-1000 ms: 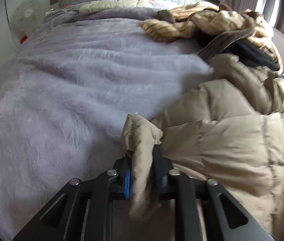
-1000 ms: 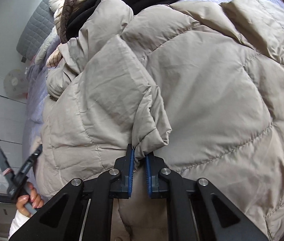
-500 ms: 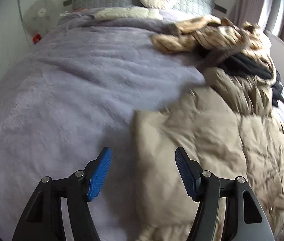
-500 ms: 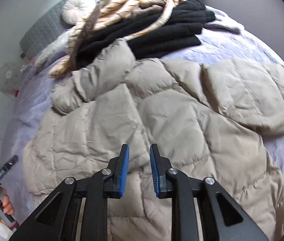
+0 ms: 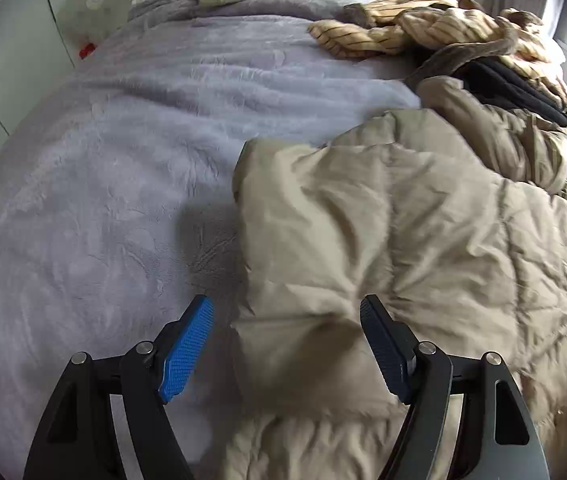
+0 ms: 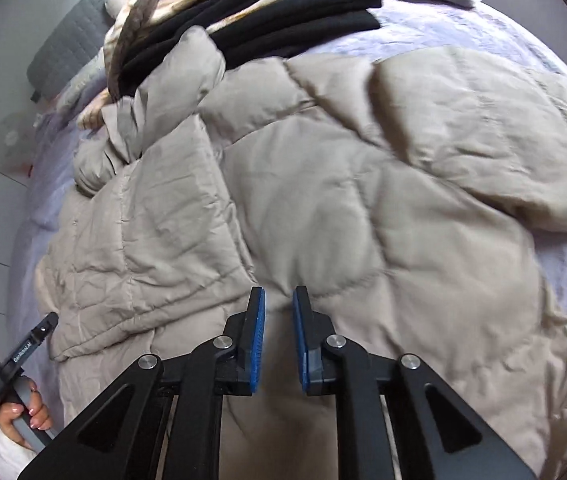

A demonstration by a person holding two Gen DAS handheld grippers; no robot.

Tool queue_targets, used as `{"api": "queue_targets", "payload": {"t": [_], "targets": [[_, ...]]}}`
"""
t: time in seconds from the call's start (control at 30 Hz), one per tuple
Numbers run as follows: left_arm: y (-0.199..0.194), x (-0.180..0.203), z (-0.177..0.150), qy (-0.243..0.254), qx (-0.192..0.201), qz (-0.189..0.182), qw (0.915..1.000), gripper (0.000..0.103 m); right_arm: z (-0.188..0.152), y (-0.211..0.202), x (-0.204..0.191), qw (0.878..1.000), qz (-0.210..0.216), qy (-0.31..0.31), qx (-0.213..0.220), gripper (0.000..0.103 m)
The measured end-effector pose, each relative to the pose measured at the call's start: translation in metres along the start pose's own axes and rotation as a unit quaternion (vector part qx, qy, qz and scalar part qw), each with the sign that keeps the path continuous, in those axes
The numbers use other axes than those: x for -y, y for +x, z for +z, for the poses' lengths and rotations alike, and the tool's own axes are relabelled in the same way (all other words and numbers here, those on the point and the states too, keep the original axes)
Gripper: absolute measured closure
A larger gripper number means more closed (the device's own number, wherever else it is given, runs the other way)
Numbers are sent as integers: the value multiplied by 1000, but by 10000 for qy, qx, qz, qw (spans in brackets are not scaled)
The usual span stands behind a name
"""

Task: Fold large clothes
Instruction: 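Grasp the other jacket sleeve with the right gripper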

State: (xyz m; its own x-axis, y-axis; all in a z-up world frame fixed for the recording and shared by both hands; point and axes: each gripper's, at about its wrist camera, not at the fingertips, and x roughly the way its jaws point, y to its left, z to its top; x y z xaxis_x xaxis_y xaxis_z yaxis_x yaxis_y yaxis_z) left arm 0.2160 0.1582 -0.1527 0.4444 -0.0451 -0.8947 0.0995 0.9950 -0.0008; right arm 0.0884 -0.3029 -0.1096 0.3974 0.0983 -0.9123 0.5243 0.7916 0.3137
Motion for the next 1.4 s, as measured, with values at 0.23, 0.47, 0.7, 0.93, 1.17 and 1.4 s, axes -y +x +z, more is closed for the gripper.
{"api": "queue_targets", "payload": {"t": [0.23,0.47,0.7,0.93,1.17,1.4], "targets": [[-42,55,-25,295,-183,-257,9991,26,-14,-27,27,9984,227,501,-106,59],[-59,138,-58,779,-529,-640,9935,3,-50,-59,84,9954,426,831,-222,38],[-68,198,-70,1071,-584,-839,9890,2,-58,-86,141,9909,569,1214,-101,22],[-69,242,-75,1269,-663,-888,9857,2,-50,-104,190,9864,651,1495,181,11],[-70,279,-79,1393,-720,-872,9838,2,-39,-111,238,9768,673,1944,596,0],[-66,295,-76,1377,-732,-696,9853,2,-11,-108,295,9668,495,2438,583,0]]}}
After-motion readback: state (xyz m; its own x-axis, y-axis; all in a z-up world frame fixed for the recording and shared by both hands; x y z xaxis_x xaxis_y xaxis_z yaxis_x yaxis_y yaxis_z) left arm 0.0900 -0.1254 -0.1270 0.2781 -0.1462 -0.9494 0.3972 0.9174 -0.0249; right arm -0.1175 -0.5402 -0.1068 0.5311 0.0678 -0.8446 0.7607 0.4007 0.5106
